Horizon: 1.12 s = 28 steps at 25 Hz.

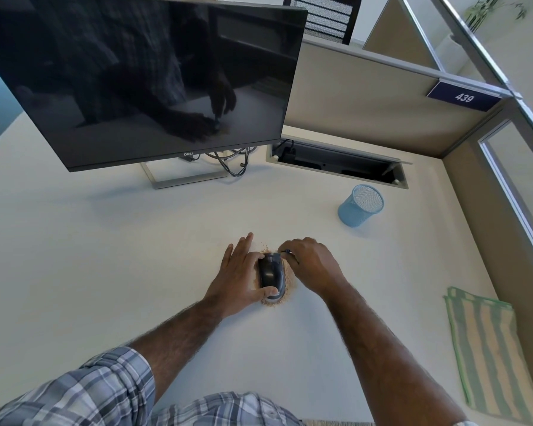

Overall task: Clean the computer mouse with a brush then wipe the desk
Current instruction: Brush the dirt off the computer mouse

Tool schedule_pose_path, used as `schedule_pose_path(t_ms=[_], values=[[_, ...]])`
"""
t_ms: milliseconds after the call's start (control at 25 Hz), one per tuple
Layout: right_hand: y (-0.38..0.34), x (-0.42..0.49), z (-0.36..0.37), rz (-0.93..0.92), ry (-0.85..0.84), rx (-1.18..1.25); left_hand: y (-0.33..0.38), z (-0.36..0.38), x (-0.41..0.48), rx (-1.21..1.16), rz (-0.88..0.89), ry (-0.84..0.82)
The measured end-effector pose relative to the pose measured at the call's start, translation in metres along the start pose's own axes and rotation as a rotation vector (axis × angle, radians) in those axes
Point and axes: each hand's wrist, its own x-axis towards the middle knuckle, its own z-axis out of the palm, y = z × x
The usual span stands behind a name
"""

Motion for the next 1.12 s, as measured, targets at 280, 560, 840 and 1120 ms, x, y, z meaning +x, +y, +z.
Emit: schedule_pose_path(t_ms=[280,560,840,1120], values=[[-0.003,-0.002,0.0,0.011,0.016,0.033,-0.001,0.001,0.0,0.0,0.0,-0.002],[-0.005,-0.008,0.002,0.003,0.028,0.058,-0.001,0.001,-0.001,0.002,0.006,-0.003],[-0.002,-0.006,0.005,0.027,0.051,0.039,-0.002,0.001,0.001,-0.012,-0.001,-0.002],[0.004,-0.009,0.007,0.06,0.035,0.075,-0.003,0.003,0.001,-0.003,0.001,0.007]])
